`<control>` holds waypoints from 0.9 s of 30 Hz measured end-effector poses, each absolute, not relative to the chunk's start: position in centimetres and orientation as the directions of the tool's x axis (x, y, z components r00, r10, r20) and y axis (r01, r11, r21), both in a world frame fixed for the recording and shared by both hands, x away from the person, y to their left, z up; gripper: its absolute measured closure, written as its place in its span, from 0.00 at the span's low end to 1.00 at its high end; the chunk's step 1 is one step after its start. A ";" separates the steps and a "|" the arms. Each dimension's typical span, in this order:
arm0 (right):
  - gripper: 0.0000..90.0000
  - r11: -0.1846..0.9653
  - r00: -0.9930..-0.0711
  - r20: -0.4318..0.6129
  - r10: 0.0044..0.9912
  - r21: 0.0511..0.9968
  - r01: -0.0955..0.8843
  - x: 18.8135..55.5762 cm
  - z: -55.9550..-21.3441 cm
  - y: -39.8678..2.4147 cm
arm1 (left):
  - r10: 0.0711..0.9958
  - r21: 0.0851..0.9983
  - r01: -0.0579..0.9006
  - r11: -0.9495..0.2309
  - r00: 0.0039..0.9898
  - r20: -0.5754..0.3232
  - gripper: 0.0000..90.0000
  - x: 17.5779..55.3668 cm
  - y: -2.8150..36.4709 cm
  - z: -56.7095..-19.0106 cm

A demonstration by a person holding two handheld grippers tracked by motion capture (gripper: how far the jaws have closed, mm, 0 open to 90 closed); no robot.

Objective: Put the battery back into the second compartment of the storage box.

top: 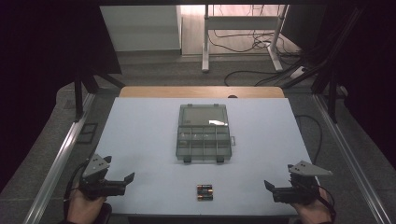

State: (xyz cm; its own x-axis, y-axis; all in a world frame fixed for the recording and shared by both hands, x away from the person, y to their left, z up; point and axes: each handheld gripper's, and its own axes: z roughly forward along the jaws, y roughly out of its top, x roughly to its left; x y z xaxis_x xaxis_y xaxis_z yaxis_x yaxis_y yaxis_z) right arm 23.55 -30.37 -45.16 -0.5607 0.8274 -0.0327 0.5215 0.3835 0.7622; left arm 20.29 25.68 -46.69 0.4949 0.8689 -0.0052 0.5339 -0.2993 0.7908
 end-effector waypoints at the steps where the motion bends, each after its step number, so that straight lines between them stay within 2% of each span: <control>1: 0.00 0.384 -0.561 -0.033 0.827 0.762 0.522 23.6 -45.2 -30.4 | 0.869 0.791 0.534 -0.299 0.495 -0.005 0.01 20.3 25.7 -46.7; 4: 0.00 0.374 -0.559 -0.024 0.829 0.766 0.522 23.7 -45.1 -30.4 | 0.861 0.816 0.498 -0.294 0.509 0.000 0.00 20.1 25.7 -46.7; 11: 0.00 0.368 -0.563 -0.003 0.827 0.759 0.537 24.1 -45.2 -30.3 | 0.867 0.819 0.516 -0.251 0.496 -0.047 0.00 20.0 26.4 -46.8; 20: 0.00 0.385 -0.574 -0.013 0.819 0.754 0.532 24.2 -45.2 -30.1 | 0.865 0.816 0.512 -0.267 0.500 -0.031 0.00 19.9 26.2 -46.8; 27: 0.00 0.421 -0.592 -0.029 0.806 0.730 0.538 24.4 -45.3 -29.7 | 0.870 0.814 0.526 -0.246 0.490 -0.054 0.00 20.0 26.4 -46.8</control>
State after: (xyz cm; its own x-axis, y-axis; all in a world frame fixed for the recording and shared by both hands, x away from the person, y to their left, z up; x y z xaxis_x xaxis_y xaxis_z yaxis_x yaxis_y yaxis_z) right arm 24.37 -29.67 -45.28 -0.5915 0.8058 -0.0287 0.5381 0.4211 0.7301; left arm 20.04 26.42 -46.80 0.4897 0.8702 -0.0541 0.5263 -0.2456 0.8140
